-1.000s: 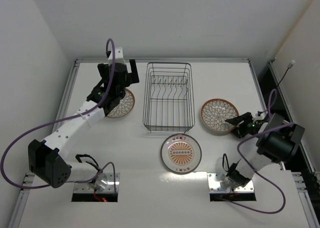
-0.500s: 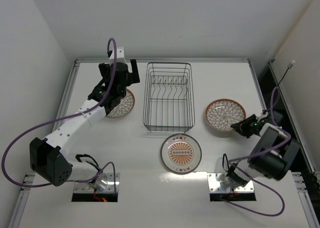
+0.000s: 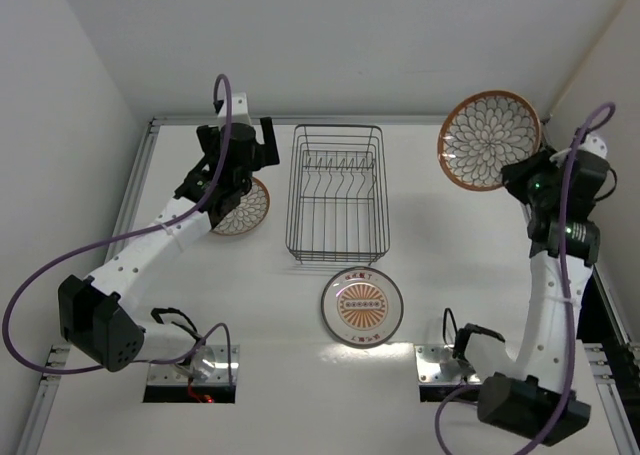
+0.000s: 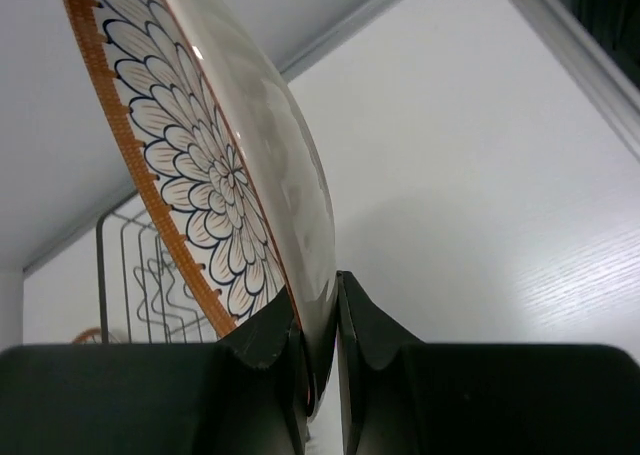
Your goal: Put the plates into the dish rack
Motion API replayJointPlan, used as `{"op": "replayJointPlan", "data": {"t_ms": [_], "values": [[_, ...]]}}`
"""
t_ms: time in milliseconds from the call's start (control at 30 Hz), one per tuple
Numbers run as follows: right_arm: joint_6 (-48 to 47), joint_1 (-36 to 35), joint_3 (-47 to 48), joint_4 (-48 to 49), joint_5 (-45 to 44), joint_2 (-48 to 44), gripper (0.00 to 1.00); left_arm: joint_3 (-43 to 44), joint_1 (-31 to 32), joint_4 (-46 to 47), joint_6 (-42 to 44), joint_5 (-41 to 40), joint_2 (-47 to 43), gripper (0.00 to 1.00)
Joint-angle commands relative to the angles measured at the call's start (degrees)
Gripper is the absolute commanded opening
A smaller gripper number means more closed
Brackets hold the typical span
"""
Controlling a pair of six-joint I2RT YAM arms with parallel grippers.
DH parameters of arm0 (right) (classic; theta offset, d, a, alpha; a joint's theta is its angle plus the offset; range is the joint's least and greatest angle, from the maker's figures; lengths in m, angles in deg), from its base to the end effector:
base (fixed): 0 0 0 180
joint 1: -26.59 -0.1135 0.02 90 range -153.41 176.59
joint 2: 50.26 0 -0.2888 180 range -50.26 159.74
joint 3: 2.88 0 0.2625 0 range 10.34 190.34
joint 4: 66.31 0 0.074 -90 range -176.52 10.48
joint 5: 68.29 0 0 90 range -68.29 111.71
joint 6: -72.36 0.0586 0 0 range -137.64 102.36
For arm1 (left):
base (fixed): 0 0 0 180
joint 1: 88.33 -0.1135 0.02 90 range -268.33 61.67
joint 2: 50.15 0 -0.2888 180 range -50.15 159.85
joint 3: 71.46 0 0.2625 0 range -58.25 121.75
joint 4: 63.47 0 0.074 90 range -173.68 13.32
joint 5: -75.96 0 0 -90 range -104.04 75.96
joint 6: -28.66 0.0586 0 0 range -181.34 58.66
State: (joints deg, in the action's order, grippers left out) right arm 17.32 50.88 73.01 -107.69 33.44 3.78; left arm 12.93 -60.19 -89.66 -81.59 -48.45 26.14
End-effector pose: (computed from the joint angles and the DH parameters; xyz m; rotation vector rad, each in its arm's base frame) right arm 0.2035 -0.0788 0.4010 0.8246 1.7308 0.3212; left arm 0.3046 -0.1254 0.3931 -0.2772 1.8088 -0.0265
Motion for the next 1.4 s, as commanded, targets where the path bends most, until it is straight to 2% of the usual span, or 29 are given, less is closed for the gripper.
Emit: {"op": "replayJointPlan", "data": {"t_ms": [0, 200, 300, 433, 767, 900, 1133, 1367], "values": [[2.2, -8.3, 4.5, -0.6, -8.0, 4.8, 0.00, 2.8, -0.4, 0.7, -0.8, 0.0, -0.2, 1.00], [1.0, -29.4, 17.8, -7.0, -30.5, 16.8, 0.00, 2.8, -0.4, 0.7, -0.3, 0.0, -0.2, 1.00], [0.3, -37.4, 24.0, -9.2, -38.1, 24.3, 0.00, 2.8, -0.4, 0.7, -0.3, -0.6, 0.3, 1.00], [-0.3, -43.3, 31.1, -11.6, -45.2, 31.0, 0.00, 2.8, -0.4, 0.7, -0.3, -1.2, 0.3, 1.00], [1.5, -49.0, 36.1, -16.7, -55.4, 42.0, 0.00, 2.8, -0.4, 0.1, -0.3, -0.7, 0.9, 1.00], [2.1, -50.6, 41.8, -20.3, -58.2, 47.3, 0.00, 3.4, -0.4, 0.1, -0.3, -0.7, 1.4, 1.00], [2.7, -52.6, 47.2, -23.0, -60.2, 52.7, 0.00, 3.4, -0.4, 0.1, -0.3, -1.2, 1.4, 1.00], [2.7, -54.4, 48.3, -25.6, -64.5, 55.3, 0.00, 3.4, -0.4, 0.1, -0.3, -1.2, 1.4, 1.00]]}}
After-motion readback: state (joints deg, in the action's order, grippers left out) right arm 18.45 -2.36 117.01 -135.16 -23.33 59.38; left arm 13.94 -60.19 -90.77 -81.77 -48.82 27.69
